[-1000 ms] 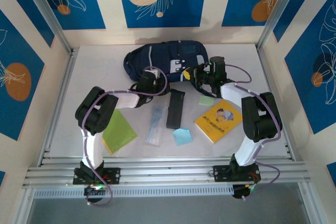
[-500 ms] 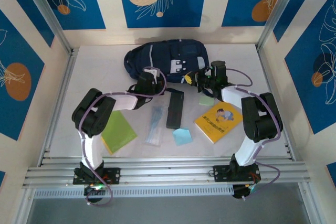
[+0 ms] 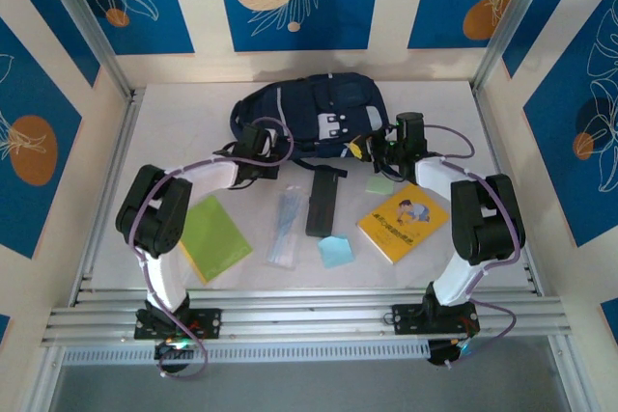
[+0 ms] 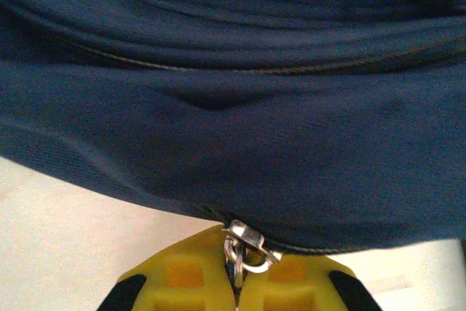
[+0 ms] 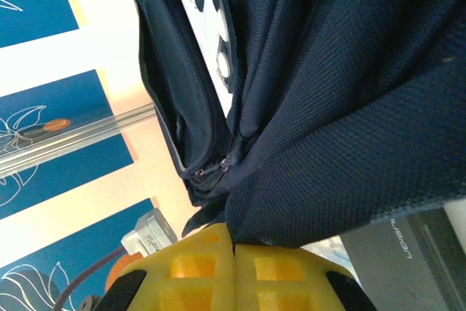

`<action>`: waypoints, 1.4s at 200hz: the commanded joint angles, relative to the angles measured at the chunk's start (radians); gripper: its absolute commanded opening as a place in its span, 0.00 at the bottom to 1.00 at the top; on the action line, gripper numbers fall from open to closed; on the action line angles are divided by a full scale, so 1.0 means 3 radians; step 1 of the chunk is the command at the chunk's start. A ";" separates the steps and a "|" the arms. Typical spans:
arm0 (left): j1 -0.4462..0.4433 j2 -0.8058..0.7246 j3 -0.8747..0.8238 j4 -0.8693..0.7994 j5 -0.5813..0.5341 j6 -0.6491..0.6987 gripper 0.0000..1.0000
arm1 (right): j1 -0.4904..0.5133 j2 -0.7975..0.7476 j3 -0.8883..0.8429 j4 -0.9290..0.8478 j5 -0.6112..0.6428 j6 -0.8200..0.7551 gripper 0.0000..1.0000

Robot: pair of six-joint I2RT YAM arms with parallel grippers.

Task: Pack the student bag
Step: Unzip the student bag at the top-center of the table.

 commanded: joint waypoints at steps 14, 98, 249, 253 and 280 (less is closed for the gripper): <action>0.0092 -0.0132 0.0096 -0.0644 -0.0203 0.0354 0.00 | -0.0197 -0.0018 0.0228 -0.0105 0.0103 -0.0276 0.00; -0.0467 -0.0372 0.0617 -0.1188 0.1104 0.0290 0.00 | -0.0379 0.0515 0.1104 -0.0611 -0.0077 -0.0918 0.12; -0.0784 -0.0106 0.0940 -0.0661 0.1485 -0.0490 0.00 | 0.0419 -0.0025 -0.0246 0.0409 -0.0059 -0.0028 0.93; -0.0790 -0.0118 0.0915 -0.0660 0.1486 -0.0493 0.00 | 0.0424 0.0038 -0.0243 0.0494 -0.0026 0.0010 0.93; -0.0797 -0.0194 0.0780 -0.0729 0.1393 -0.0457 0.00 | 0.0443 0.0345 -0.0206 0.0985 0.0063 0.0172 0.49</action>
